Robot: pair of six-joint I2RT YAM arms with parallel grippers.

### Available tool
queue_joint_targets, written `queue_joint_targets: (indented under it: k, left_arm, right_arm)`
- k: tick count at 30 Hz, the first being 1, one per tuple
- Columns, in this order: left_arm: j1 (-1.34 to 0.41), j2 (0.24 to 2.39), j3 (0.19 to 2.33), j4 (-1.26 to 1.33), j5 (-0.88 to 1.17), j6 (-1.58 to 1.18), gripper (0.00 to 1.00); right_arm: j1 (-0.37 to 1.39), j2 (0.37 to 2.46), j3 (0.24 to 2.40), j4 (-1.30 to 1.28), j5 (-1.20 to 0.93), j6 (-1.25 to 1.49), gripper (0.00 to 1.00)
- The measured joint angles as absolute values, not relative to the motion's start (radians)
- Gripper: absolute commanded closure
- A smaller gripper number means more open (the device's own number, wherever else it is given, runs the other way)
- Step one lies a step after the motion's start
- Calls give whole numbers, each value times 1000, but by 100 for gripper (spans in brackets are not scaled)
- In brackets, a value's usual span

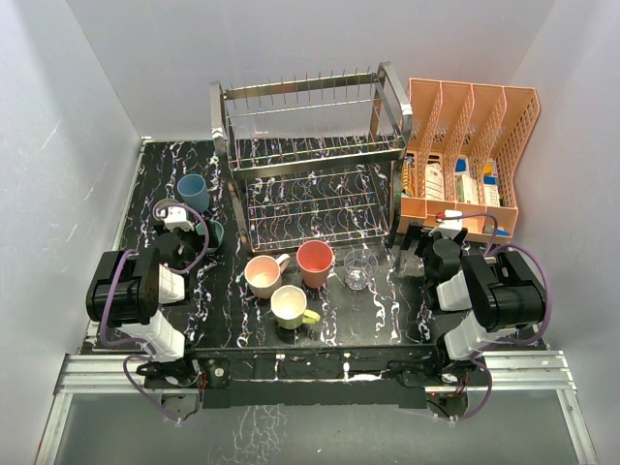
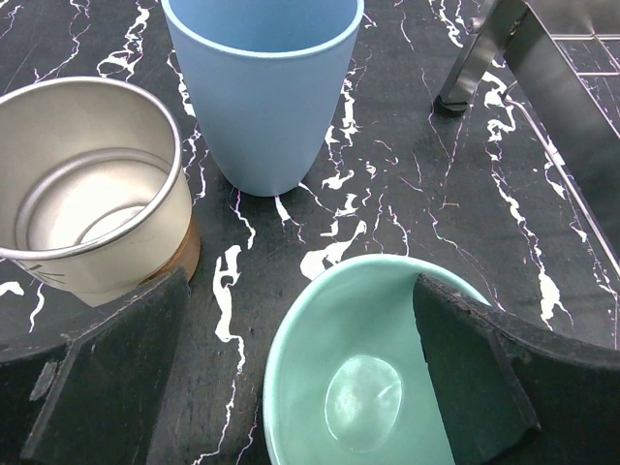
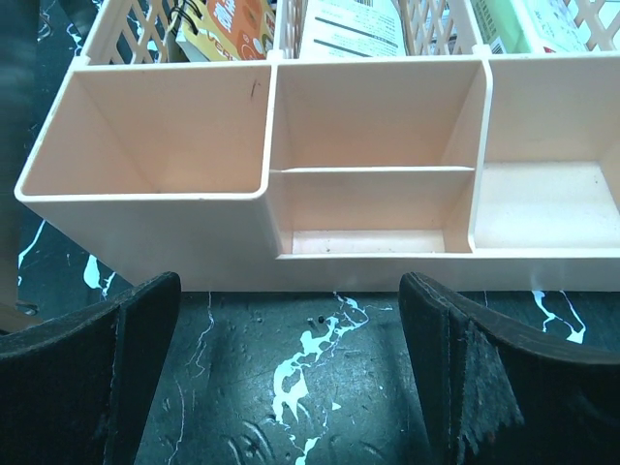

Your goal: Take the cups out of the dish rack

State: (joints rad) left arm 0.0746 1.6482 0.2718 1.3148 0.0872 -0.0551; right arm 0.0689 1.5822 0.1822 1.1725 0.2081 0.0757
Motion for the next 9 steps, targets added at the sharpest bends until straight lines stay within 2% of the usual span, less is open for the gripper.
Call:
queue_joint_targets:
  k: [9]
  left_arm:
    - [75,1649,272,1315,86,-53,3]
  right_arm:
    - [69,1584,182,1186,206,75,2]
